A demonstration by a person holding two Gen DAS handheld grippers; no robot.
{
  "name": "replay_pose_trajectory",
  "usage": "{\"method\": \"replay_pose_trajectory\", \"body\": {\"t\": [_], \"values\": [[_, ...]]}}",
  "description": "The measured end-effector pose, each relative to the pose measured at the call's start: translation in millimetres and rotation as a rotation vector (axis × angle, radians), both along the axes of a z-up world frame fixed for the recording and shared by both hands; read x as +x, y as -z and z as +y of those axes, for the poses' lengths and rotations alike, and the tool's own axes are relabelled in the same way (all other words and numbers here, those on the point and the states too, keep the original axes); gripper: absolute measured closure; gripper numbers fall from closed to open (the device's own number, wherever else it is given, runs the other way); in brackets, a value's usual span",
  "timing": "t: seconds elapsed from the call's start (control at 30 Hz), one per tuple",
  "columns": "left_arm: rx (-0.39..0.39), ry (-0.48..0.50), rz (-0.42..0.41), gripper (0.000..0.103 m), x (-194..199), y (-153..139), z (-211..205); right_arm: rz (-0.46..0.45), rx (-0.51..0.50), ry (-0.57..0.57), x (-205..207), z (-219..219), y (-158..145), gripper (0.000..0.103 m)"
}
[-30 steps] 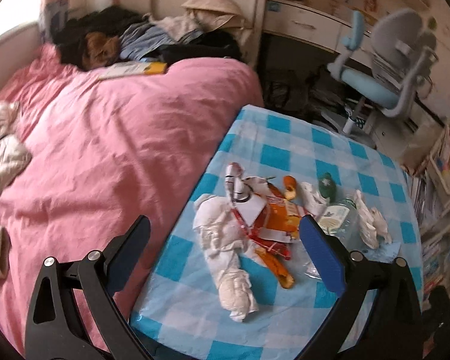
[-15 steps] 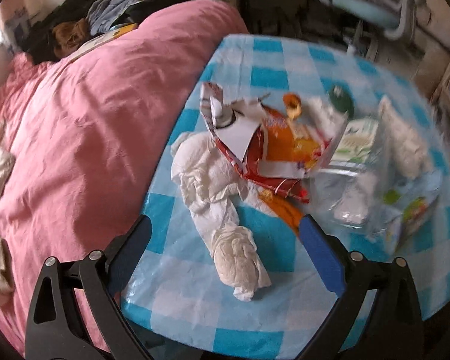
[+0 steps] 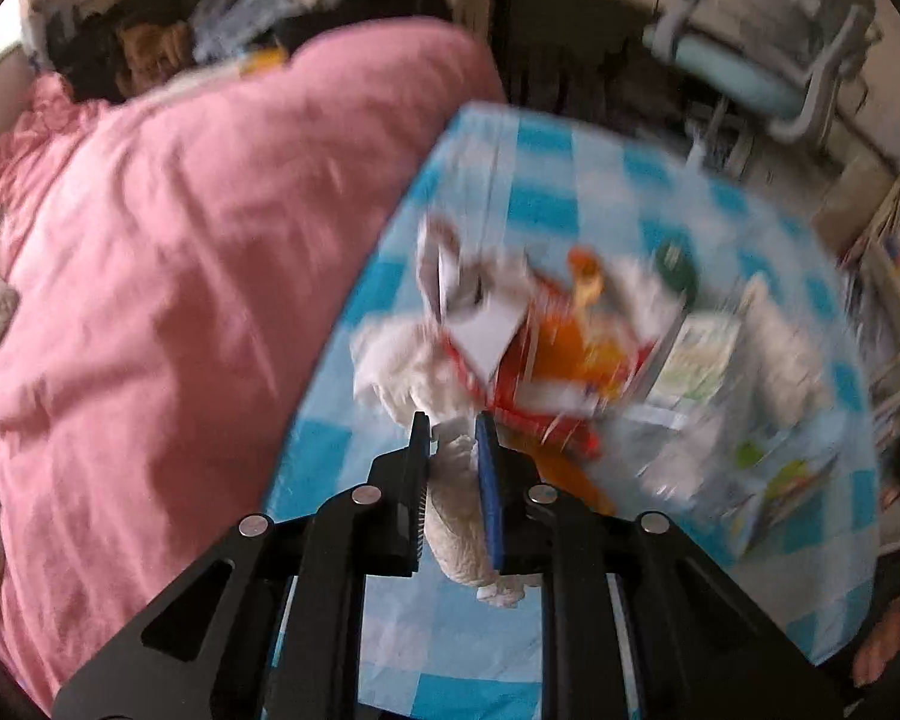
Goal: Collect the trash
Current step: 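Lower the left gripper onto the crumpled white tissue and close it, then grasp the beige crumpled paper on the milk carton with the right gripper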
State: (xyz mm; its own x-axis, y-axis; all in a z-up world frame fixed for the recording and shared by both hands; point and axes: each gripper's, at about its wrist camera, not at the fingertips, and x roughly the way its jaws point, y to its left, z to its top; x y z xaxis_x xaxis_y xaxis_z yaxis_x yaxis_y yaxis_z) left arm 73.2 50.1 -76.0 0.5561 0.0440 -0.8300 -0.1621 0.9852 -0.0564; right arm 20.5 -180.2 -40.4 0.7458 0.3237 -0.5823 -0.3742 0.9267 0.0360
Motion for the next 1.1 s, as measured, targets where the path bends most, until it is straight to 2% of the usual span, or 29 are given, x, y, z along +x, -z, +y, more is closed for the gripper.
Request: {"method": "replay_pose_trajectory", "body": {"t": [0.07,0.17,0.37,0.53,0.6,0.67,0.7,0.77,0.97,1.1], "values": [[-0.036,0.017,-0.068,0.088,-3,-15,-3,0.011,-0.014,-0.002,5,3,3,0.019],[-0.041,0.047,-0.121,0.088,-3,-28,-11,0.054,-0.039,0.004,17,7,13,0.023],[-0.084,0.084,-0.118,0.088,3,-33,-21,0.123,-0.05,0.008,35,8,30,0.035],[-0.146,0.1,-0.135,0.088,3,-37,-17,0.146,-0.089,0.033,49,8,43,0.036],[-0.177,0.101,-0.138,0.088,4,-39,-14,0.17,-0.09,0.033,55,8,49,0.047],[-0.174,0.098,-0.14,0.088,5,-40,-14,0.225,-0.06,0.003,61,7,57,0.08],[-0.175,0.097,-0.139,0.088,6,-40,-14,0.239,-0.043,-0.004,62,6,58,0.083],[-0.175,0.094,-0.138,0.088,7,-40,-14,0.213,-0.025,-0.012,57,6,51,0.089],[-0.172,0.11,-0.152,0.088,6,-42,-17,0.121,0.071,-0.042,39,0,19,0.089],[-0.154,0.125,-0.161,0.088,3,-44,-24,0.105,0.125,-0.079,27,-1,8,0.089]]}}
